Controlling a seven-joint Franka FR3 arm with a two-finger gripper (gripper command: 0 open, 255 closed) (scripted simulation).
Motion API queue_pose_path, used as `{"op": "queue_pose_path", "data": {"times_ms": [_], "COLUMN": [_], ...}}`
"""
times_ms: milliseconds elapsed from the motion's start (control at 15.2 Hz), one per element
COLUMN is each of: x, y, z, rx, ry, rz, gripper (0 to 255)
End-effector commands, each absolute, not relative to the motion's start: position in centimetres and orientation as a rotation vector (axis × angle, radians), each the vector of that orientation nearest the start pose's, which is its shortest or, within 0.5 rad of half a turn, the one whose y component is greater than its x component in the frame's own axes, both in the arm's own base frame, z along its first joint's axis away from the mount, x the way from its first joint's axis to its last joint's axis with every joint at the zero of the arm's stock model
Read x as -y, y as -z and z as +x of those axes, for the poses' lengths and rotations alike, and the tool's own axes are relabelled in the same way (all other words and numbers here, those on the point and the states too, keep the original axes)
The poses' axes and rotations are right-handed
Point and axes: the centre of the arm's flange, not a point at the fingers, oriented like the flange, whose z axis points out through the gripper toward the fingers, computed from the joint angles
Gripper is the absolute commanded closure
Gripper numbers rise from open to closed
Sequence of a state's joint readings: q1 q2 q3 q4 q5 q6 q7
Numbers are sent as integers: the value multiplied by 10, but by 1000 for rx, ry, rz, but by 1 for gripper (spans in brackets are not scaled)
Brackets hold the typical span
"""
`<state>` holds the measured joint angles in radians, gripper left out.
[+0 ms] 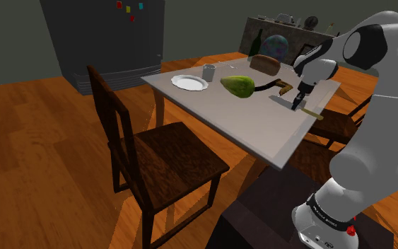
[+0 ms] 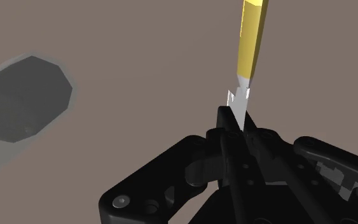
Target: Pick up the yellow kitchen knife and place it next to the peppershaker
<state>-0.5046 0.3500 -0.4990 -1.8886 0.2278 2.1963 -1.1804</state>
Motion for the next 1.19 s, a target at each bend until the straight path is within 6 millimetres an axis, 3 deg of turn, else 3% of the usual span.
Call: {"op": "queue_pose_path", "data": {"times_ms": [0, 330, 594, 1122], "x": [511, 511, 511, 511], "y": [-342, -342, -392, -392], "z": [356, 356, 355, 355], "rx": [109, 109, 109, 109], "ry": [34, 34, 34, 34], "rz": [-3138, -3138, -3138, -3138], "gripper": [0, 0, 0, 0]}}
